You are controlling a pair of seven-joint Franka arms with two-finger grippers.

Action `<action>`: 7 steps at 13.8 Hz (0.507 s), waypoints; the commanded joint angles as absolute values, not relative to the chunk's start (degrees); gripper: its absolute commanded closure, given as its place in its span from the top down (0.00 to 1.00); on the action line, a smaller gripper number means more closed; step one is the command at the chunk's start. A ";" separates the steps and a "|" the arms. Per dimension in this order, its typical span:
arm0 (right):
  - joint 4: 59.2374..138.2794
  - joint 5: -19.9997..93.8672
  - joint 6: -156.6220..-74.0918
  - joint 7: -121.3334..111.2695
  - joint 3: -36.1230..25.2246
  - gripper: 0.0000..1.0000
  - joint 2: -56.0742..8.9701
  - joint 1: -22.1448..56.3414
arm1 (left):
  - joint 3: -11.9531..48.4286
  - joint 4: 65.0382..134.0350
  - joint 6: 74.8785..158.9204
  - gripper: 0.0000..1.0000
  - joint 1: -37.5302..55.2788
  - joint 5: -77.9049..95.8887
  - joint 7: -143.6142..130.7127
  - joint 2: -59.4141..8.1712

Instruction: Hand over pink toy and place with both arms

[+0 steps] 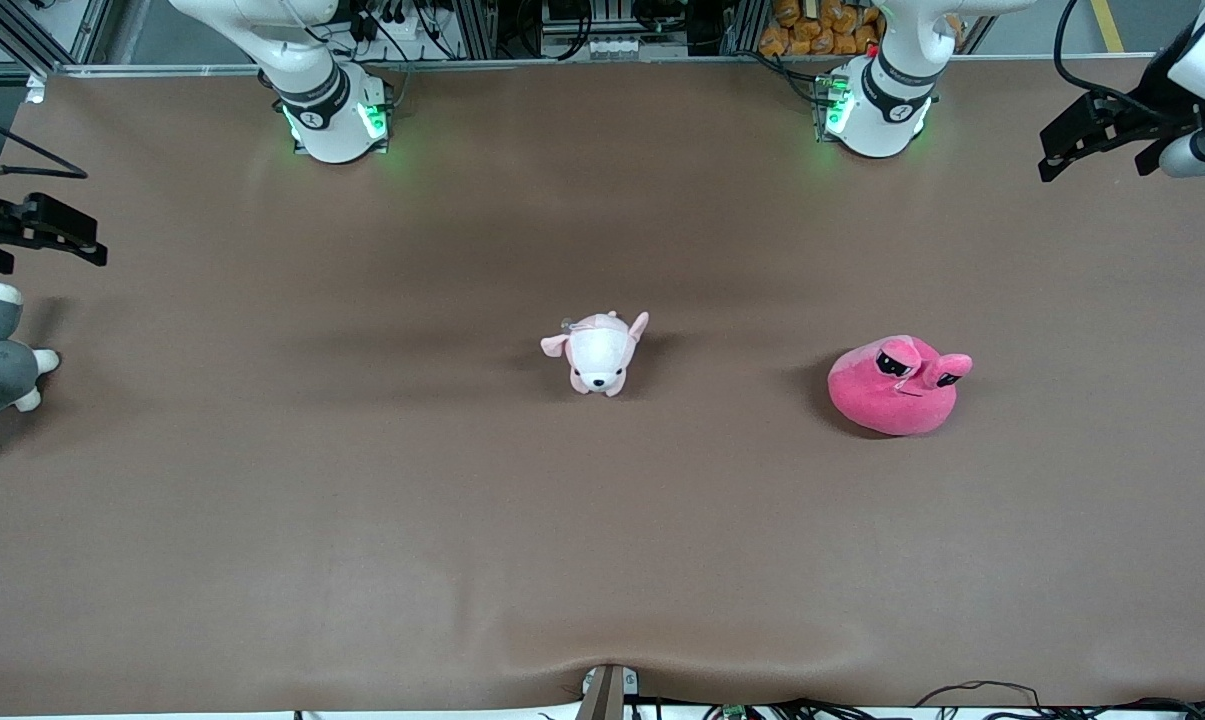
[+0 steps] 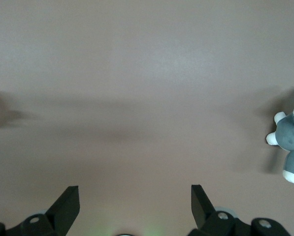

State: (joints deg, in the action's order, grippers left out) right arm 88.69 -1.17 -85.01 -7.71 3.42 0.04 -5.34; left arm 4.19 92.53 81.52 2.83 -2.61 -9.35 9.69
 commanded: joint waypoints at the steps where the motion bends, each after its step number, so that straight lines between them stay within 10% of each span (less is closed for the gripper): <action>1: 97.82 -0.79 -87.90 -8.09 3.96 1.00 7.29 -5.80 | 4.48 90.70 80.07 1.00 2.64 -3.60 -9.85 8.96; 7: 88.42 -1.41 -83.84 -8.70 3.52 1.00 0.98 -6.94 | 4.22 90.79 80.07 1.00 1.93 -3.43 -9.58 8.96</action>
State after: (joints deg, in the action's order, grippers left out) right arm 91.29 -1.20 -85.02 -7.71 3.23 4.50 -5.53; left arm 4.09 92.35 81.36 2.43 -2.75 -9.35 9.64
